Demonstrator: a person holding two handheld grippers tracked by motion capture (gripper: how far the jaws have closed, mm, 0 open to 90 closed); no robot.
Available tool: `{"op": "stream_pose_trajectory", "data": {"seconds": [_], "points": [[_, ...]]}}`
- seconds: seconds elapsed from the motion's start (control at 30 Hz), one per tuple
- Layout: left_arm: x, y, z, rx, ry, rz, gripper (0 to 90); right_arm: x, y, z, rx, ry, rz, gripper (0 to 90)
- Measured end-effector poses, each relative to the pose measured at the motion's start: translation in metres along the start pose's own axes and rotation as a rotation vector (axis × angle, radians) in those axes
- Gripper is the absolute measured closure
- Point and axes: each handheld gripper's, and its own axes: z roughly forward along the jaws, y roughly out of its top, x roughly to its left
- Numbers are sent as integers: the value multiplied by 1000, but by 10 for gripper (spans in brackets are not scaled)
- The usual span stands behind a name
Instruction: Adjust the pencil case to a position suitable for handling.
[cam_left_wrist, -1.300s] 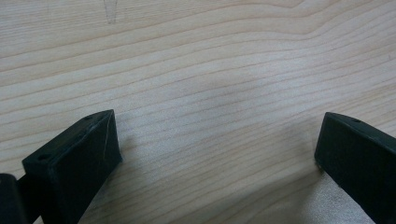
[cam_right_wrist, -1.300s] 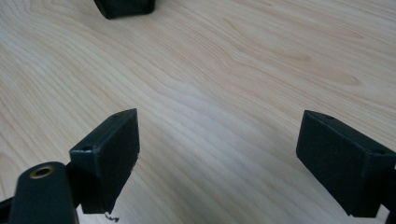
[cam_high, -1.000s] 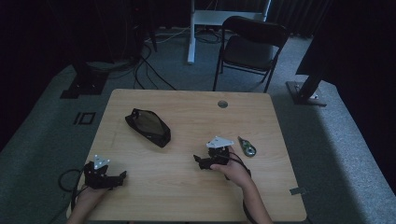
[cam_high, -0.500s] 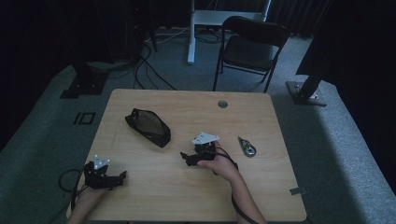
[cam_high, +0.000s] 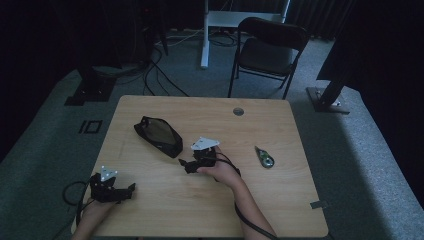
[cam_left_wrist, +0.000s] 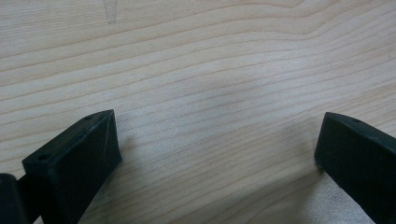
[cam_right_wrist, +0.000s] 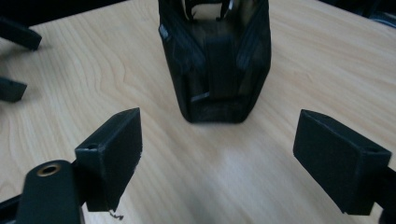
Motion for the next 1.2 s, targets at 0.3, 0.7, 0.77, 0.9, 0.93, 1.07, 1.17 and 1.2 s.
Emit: {"op": "stream_pose_trajectory", "data": {"seconds": [0.3, 0.7, 0.77, 0.9, 0.93, 1.07, 1.17, 1.2], "points": [[0, 0, 0, 0, 0, 0, 2, 3, 14, 17, -34, -14, -32, 241], [0, 0, 0, 0, 0, 0, 3, -4, 23, 37, -28, -59, -12, 485], [0, 0, 0, -1, 0, 0, 2, -5, 24, 38, -32, -53, -2, 508], [0, 0, 0, -1, 0, 0, 2, -5, 24, 40, -31, -37, 0, 583], [0, -1, 0, -1, 0, 0, 3, -4, 24, 40, -24, -30, 0, 606], [0, 0, 0, -1, 0, 0, 2, -2, 25, 41, 1, -39, -35, 723], [0, 0, 0, -1, 0, 0, 2, -1, 25, 41, 2, -25, -22, 730], [0, 0, 0, -1, 0, 0, 2, -1, 25, 41, 5, -19, -22, 730]]}}
